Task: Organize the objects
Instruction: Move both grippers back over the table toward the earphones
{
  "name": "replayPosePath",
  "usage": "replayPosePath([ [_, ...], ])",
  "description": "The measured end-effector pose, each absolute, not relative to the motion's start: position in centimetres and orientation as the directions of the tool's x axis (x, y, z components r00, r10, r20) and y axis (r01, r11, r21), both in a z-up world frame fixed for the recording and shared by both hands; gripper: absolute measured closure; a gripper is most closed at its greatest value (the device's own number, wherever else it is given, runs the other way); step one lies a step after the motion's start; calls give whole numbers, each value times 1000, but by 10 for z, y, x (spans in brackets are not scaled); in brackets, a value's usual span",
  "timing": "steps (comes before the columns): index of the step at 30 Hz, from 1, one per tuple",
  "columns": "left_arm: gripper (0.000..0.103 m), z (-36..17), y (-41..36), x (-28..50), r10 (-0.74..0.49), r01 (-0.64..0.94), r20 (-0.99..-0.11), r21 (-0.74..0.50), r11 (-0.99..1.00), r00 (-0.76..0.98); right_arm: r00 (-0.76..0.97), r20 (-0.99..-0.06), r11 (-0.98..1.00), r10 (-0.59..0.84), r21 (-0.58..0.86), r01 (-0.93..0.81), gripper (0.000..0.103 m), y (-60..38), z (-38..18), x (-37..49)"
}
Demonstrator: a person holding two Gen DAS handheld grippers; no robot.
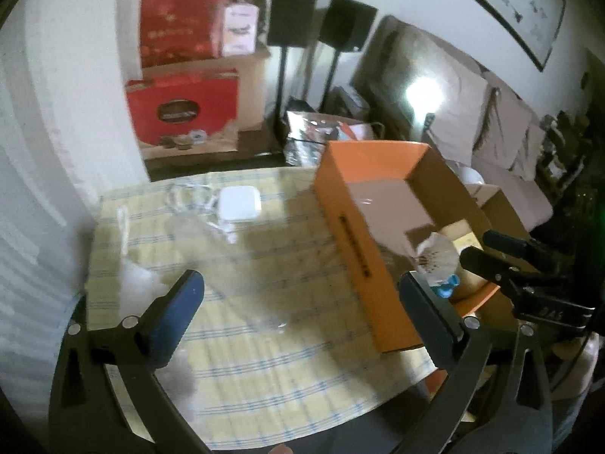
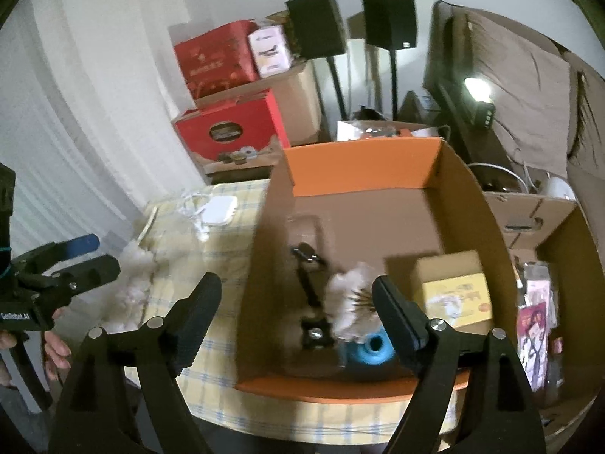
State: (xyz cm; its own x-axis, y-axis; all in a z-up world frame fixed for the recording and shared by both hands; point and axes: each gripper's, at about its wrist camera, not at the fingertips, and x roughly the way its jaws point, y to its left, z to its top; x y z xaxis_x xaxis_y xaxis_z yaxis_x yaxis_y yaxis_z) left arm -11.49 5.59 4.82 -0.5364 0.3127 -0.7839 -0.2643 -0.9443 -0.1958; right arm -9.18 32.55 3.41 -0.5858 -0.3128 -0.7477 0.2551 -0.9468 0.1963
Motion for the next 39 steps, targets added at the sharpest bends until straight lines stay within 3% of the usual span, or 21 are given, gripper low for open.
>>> replayPosePath([
  [20,0,-15,-73,-101,218,-29,-826,-238,-971,-519,-516,-759,-873,-397,138,468,18,204,1,-79],
  [28,0,-41,-92,-102,229,15,-844,-270,-963,-485,-483,-775,-858,-408,144,493,18,176,-15,-84],
  [39,0,-32,-96,-133,256,-7,-833,-291,-957,-491,-441,-791,-860,-425,200,470,21,160,-20,-128],
])
